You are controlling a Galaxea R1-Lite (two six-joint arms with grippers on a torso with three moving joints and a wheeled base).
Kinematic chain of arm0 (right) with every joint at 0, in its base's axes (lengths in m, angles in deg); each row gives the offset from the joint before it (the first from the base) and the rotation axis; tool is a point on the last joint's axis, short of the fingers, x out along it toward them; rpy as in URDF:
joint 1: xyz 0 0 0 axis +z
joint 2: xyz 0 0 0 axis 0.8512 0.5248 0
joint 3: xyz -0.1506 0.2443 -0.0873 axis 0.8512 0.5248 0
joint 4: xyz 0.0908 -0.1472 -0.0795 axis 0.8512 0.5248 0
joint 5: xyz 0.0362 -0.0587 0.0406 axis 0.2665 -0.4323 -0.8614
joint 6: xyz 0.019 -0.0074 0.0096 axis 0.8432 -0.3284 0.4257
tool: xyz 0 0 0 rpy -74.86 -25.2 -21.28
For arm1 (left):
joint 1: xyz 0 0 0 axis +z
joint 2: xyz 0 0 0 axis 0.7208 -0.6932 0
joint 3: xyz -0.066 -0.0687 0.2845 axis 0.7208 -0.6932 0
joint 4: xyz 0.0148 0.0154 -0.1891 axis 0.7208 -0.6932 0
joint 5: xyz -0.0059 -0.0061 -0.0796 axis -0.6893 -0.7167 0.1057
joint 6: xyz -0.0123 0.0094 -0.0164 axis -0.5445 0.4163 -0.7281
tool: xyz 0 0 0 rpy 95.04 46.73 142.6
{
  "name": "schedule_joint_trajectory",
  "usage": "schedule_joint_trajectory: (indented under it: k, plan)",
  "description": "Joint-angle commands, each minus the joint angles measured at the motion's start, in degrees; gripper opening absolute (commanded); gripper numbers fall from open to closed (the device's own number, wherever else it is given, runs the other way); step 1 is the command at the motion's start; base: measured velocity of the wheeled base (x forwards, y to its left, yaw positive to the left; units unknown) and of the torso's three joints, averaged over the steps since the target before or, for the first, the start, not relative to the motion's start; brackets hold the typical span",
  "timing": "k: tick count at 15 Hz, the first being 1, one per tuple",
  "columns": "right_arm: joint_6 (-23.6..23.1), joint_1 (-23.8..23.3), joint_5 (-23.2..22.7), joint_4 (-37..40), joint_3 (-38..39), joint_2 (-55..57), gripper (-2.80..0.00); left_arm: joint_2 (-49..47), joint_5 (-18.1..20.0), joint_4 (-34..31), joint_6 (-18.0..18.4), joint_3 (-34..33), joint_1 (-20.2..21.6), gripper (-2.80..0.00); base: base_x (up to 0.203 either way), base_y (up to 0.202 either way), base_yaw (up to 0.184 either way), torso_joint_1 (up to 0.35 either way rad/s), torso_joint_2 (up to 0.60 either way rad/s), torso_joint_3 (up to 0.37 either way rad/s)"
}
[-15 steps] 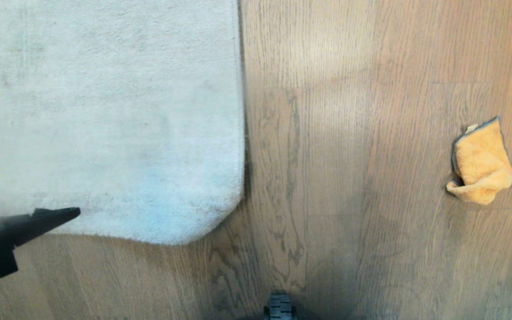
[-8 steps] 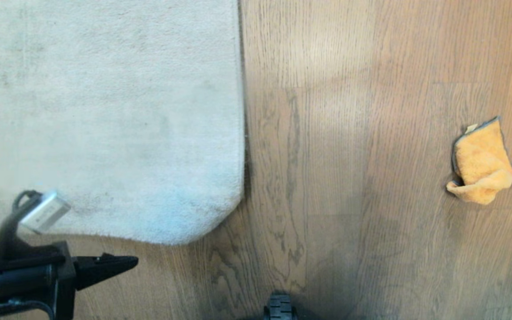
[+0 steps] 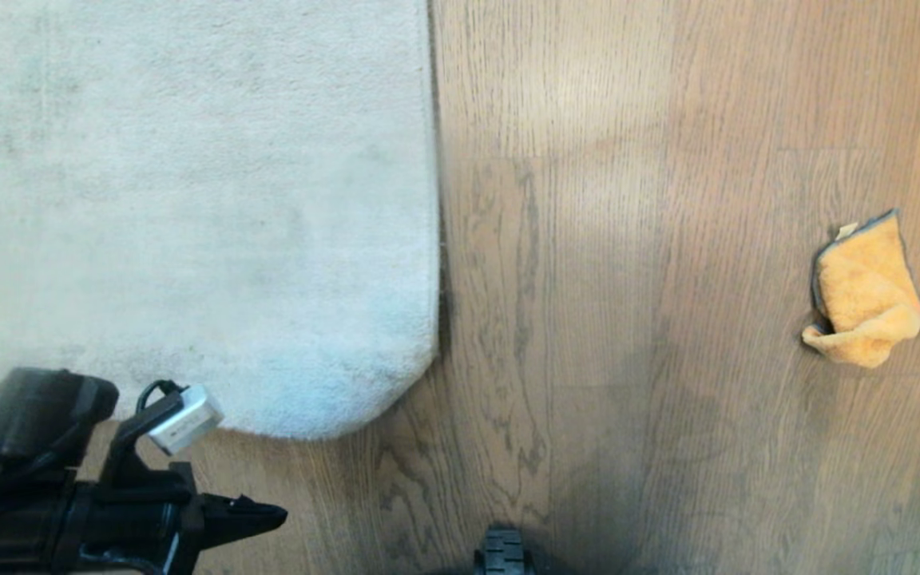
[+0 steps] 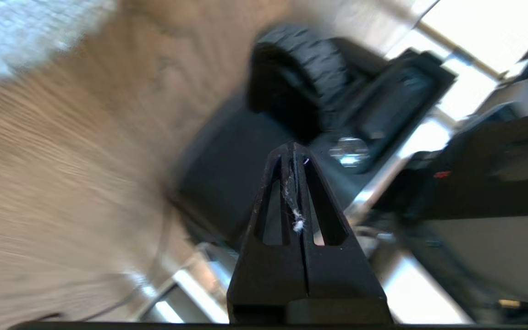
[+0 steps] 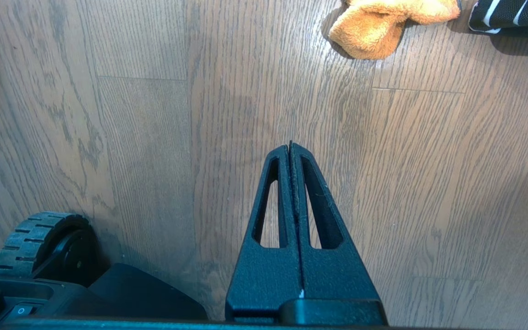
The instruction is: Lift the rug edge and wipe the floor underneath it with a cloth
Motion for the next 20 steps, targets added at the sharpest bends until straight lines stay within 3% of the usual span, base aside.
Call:
schedule_joint_trajectory:
  k: [1, 4, 6, 9, 13, 17, 20]
  plan:
    - [-0.01, 0.00, -0.02, -0.05, 0.00, 0.05, -2.80, -8.05, -1.19, 3.97, 2.27, 0.90, 0.58, -2.80, 0.000, 0.000, 0.000, 0.000, 0.00, 0.000]
    - [-0.01, 0.00, -0.02, -0.05, 0.00, 0.05, -2.80, -13.46, -2.08, 11.37, 3.04, 3.77, 0.92, -2.80, 0.000, 0.000, 0.000, 0.000, 0.00, 0.000]
    - [-0.01, 0.00, -0.02, -0.05, 0.00, 0.05, -2.80, -15.69, -1.67, 12.81, 3.10, 6.62, 0.34, -2.80, 0.000, 0.000, 0.000, 0.000, 0.00, 0.000]
    - [-0.01, 0.00, -0.02, -0.05, 0.00, 0.13, -2.80, -18.68, 2.68, 12.88, 2.40, 11.53, -1.76, -2.80, 0.000, 0.000, 0.000, 0.000, 0.00, 0.000]
    - [-0.01, 0.00, -0.02, -0.05, 0.00, 0.10, -2.80, -20.98, 8.27, 12.92, -4.80, 15.65, -6.73, -2.80, 0.000, 0.000, 0.000, 0.000, 0.00, 0.000]
    - [-0.01, 0.00, -0.02, -0.05, 0.00, 0.05, -2.80, -23.29, 6.47, 12.72, -3.30, 17.47, -6.80, -2.80, 0.000, 0.000, 0.000, 0.000, 0.00, 0.000]
    - [-0.01, 0.00, -0.02, -0.05, 0.00, 0.05, -2.80, -24.12, 0.44, 12.50, 1.84, 17.51, -6.15, -2.80, 0.000, 0.000, 0.000, 0.000, 0.00, 0.000]
